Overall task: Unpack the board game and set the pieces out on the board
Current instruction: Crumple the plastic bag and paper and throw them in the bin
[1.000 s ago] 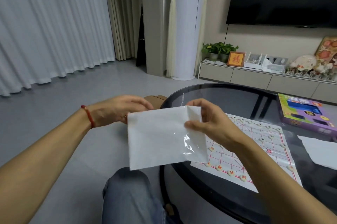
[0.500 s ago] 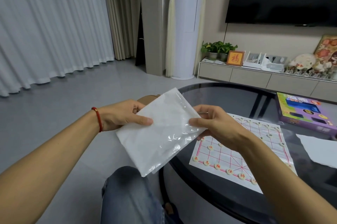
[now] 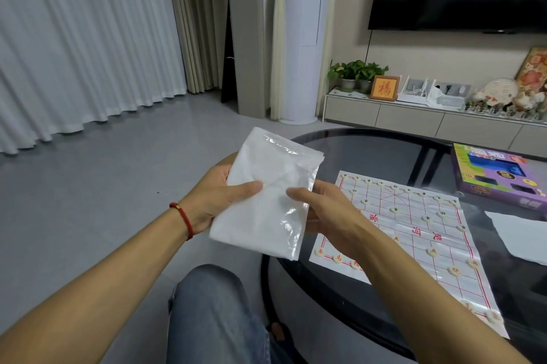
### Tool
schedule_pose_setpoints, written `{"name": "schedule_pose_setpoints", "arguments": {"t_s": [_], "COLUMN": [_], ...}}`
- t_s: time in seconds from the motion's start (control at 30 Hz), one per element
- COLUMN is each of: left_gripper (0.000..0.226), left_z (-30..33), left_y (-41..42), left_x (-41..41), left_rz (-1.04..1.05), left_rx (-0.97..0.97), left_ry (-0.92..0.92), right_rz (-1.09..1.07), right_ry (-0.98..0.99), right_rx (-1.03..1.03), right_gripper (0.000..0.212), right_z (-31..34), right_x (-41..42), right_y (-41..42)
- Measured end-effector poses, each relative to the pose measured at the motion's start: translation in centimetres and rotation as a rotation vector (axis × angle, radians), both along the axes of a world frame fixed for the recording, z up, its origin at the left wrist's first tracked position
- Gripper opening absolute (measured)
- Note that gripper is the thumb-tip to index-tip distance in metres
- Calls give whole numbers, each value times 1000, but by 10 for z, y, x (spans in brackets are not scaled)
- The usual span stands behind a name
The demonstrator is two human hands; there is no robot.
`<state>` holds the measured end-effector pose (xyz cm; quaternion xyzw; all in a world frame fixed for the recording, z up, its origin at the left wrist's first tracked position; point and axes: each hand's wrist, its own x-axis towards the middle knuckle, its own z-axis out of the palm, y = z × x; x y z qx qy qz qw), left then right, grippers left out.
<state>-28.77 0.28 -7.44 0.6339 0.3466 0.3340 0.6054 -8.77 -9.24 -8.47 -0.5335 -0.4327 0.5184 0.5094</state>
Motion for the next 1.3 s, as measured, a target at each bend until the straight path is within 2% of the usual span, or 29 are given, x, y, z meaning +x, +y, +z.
{"name": "schedule_pose_setpoints", "arguments": {"t_s": [0.1, 0.23, 0.33, 0.43, 0.53, 0.73, 0.83, 0.9, 0.97, 1.03, 1.07, 1.13, 1.2, 1.23, 1.3], "left_gripper": [32, 46, 48, 41, 38, 46, 26, 39, 40, 31, 30, 36, 58, 62, 56], "left_z": [0, 1, -2, -7, -10, 5, 14, 11, 10, 6, 3, -8, -17, -19, -24], "left_y": [2, 9, 10, 5, 3, 20, 22, 22, 17, 14, 14, 12, 9, 5, -5], "left_x": [-6, -25, -30, -28, -27, -37, -27, -23, -18, -16, -16, -13, -8, -5, 1], "left_rz": [8, -181, -261, -214, -207, -398, -497, -536, -513, -420, -378, -306, -171, -78, 98], "left_rx": [-15, -191, -296, -359, -361, -462, -299, -238, -218, -172, -177, -220, -238, -231, -201], "left_ry": [31, 27, -157, -275, -211, -92, 81, 195, 195, 108, 49, -81, -145, -142, -98], "right_rz": [-17, 10, 34, 17, 62, 115, 147, 112, 82, 56, 58, 116, 207, 207, 128], "right_ry": [-41, -49, 16, 163, 174, -174, -314, -330, -229, 125, 313, 536, 638, 636, 502], "right_rx": [33, 120, 199, 252, 222, 329, 329, 336, 325, 211, 137, 79, 106, 132, 198], "right_gripper": [24, 35, 45, 37, 32, 33, 42, 42, 35, 32, 46, 77, 94, 99, 100], "right_z": [-2, 0, 1, 1, -4, 4, 13, 18, 16, 9, 2, -18, -34, -38, -39], "right_x": [4, 12, 16, 14, 18, 27, 25, 23, 22, 19, 17, 7, -11, -20, -33], "right_y": [2, -3, -6, -9, -11, -12, -8, -6, -5, -6, -6, -7, -10, -11, -7]}}
